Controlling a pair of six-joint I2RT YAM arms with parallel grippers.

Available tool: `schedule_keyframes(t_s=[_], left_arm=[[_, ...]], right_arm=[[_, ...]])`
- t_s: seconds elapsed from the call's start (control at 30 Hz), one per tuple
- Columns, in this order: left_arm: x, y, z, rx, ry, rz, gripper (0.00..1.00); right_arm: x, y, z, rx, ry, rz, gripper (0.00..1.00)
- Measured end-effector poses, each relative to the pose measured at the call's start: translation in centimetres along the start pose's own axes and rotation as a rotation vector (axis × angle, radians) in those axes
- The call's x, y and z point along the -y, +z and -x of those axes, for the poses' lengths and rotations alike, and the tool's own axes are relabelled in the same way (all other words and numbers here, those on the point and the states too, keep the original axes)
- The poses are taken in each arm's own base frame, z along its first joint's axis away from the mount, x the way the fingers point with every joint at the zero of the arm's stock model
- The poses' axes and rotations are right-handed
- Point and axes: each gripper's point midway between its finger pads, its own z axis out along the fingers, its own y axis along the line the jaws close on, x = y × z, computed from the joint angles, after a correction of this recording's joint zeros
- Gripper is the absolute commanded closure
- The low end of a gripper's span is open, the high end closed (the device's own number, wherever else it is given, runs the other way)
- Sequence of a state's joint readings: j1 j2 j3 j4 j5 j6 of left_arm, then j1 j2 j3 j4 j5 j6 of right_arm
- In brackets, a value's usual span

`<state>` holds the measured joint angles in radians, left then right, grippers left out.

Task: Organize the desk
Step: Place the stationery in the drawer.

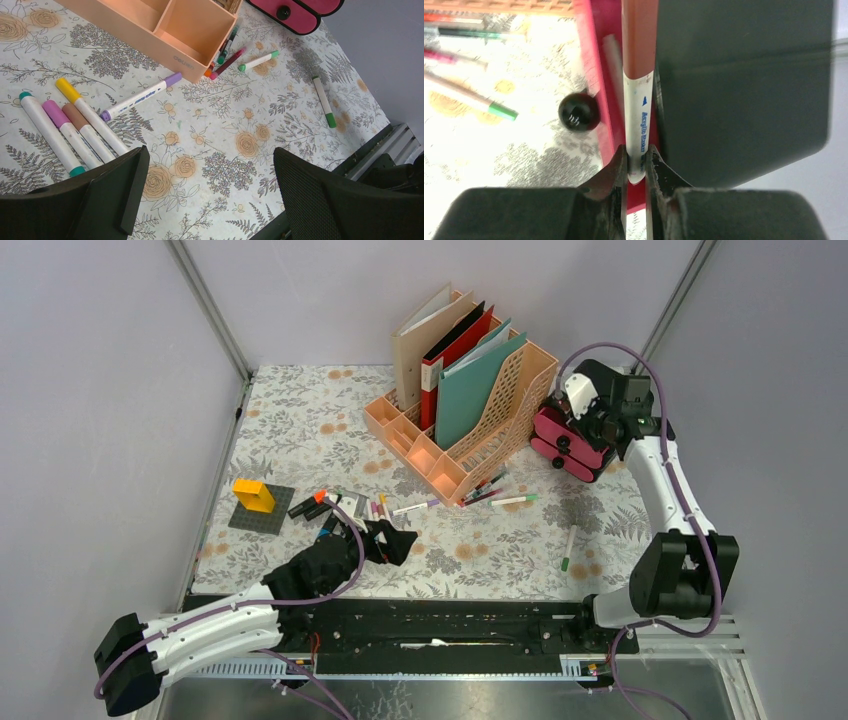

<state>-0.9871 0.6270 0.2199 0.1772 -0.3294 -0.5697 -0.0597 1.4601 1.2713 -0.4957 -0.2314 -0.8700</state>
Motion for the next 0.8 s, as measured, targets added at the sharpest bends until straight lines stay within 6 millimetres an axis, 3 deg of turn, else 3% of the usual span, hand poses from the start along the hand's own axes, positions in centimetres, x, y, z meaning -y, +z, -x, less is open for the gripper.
schedule_keyframes(t_s=[0.2, 0.43, 0.57, 0.8], left_arm=[[0.0, 0.0, 0.0, 0.000, 0.000, 0.000, 0.01], [0.0, 0.0, 0.0, -0.001, 0.000, 0.001, 0.01], [0.0, 0.0, 0.0, -0.001, 0.000, 0.000, 0.01], [0.2, -0.2, 0.4, 0.013, -0.005, -0.008, 0.01]], right_arm=[[-2.3, -1.2, -1.5, -0.017, 0.096, 0.011, 0.91], [-0.3, -4.7, 1.7, 0.114, 0.134, -0.116, 0.88], [-0.3, -3.9, 1.3, 0.094, 0.139, -0.104, 0.85], [-1.1, -0.9, -1.4, -0.021, 0.165, -0.051, 0.79]])
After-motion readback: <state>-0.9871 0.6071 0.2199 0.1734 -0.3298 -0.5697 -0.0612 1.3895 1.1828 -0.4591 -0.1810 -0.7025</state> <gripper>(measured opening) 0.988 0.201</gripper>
